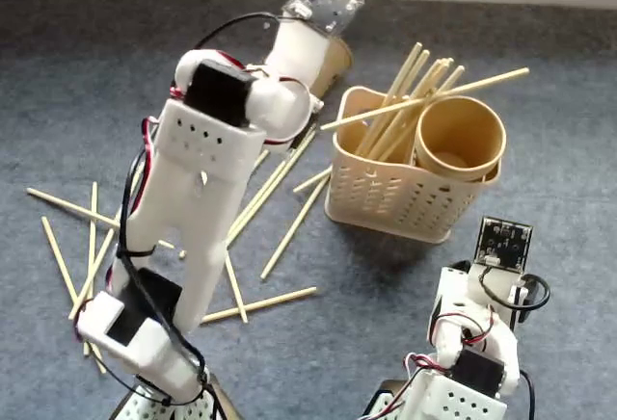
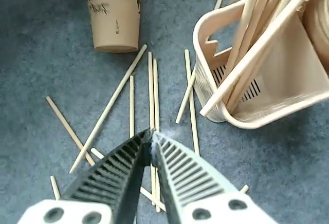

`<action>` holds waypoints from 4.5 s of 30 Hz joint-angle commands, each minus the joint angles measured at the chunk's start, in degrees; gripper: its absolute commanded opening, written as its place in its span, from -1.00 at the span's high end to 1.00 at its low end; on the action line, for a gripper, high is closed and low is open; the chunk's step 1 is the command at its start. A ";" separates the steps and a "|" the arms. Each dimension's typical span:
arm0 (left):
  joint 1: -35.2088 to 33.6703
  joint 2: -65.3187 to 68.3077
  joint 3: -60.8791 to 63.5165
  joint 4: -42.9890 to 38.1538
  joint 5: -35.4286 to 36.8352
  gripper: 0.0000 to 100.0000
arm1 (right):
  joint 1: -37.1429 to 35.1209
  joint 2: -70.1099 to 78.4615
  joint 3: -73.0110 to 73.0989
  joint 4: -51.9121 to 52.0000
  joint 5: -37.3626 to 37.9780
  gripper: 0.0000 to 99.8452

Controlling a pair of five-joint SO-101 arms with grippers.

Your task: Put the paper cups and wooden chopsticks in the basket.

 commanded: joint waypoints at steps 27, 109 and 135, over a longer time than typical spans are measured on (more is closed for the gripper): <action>11.38 0.13 4.18 -10.90 -0.18 0.97 | -0.48 -0.31 4.62 -1.36 0.79 0.33; 14.37 -7.43 10.33 -18.55 -3.78 0.68 | -0.48 -0.31 4.62 -1.36 0.79 0.33; 17.19 0.75 14.29 -30.33 -3.87 0.98 | -0.48 -0.31 4.62 -1.36 0.79 0.33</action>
